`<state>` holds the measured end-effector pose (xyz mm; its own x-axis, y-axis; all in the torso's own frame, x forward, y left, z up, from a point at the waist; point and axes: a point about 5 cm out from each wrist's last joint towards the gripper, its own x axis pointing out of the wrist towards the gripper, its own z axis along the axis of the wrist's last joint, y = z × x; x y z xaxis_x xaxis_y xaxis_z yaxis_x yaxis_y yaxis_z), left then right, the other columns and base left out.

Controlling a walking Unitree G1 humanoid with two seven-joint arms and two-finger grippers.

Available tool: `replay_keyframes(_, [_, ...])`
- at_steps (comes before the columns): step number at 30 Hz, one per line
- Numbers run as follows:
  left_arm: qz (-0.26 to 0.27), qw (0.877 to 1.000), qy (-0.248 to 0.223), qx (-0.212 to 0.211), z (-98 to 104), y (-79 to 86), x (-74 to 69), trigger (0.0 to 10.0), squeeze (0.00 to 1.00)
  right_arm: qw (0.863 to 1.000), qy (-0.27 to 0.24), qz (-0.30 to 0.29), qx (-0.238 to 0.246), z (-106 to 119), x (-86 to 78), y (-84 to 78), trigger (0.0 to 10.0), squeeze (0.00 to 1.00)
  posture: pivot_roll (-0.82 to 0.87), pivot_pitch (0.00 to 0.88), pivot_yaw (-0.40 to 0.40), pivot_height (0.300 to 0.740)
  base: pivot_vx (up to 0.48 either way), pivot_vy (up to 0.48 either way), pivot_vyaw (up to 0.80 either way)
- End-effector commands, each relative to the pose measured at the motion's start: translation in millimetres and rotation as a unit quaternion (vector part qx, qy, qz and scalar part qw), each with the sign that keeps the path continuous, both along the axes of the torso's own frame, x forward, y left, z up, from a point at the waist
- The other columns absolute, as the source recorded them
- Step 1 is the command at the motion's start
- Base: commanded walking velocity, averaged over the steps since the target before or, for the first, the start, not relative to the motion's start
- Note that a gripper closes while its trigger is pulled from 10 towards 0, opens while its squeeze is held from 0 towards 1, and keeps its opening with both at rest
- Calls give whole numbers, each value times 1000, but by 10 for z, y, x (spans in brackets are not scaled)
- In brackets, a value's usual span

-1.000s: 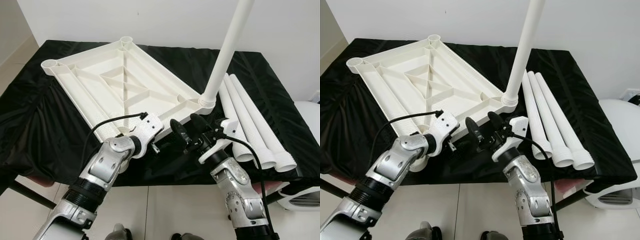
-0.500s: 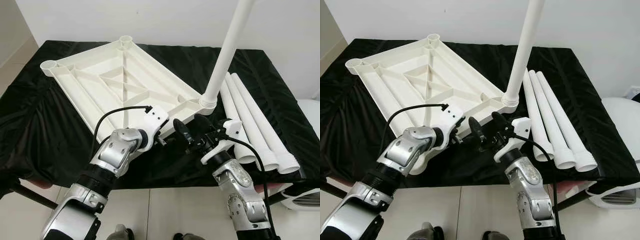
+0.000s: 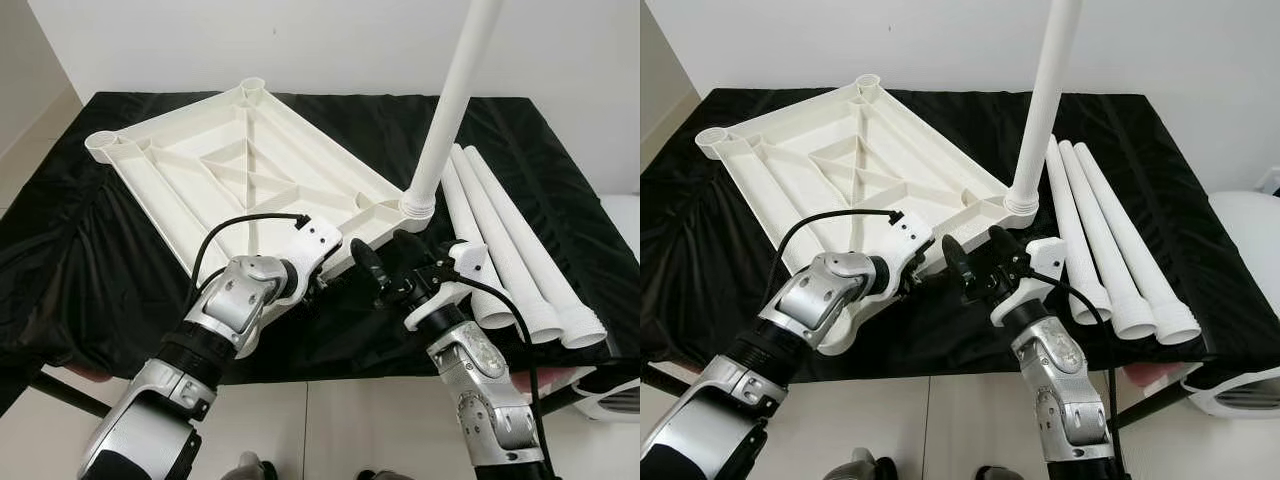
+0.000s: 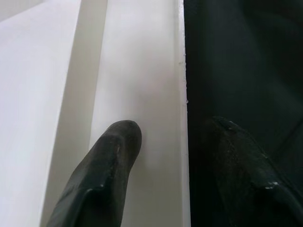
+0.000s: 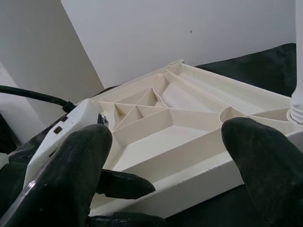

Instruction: Building children table

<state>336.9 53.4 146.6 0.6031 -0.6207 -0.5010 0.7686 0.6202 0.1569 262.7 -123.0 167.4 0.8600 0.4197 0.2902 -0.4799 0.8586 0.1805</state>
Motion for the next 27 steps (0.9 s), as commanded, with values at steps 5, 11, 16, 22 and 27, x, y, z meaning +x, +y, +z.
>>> replay_keyframes(5, [17,998,60,17,-207,104,-18,0,0,1000,-4,-4,2,19,-24,12,10000,0,-93,108,85,740,0,0,0])
replay_keyframes(11, [100,994,53,-11,-145,161,110,0,0,1000,-4,-9,4,25,-24,1,10000,0,-92,112,85,740,0,0,0])
replay_keyframes(16, [185,981,32,-45,-54,211,243,0,0,1000,-4,-11,6,33,-26,7,10000,0,-91,117,83,740,0,0,0])
replay_keyframes(22, [255,965,5,-60,10,284,342,0,0,1000,-5,-9,9,47,-32,32,10000,0,-89,122,77,740,0,0,0])
replay_keyframes(27, [319,945,-19,-63,50,363,420,0,0,1000,-5,-8,9,56,-29,42,10000,0,-85,123,74,740,0,0,0])
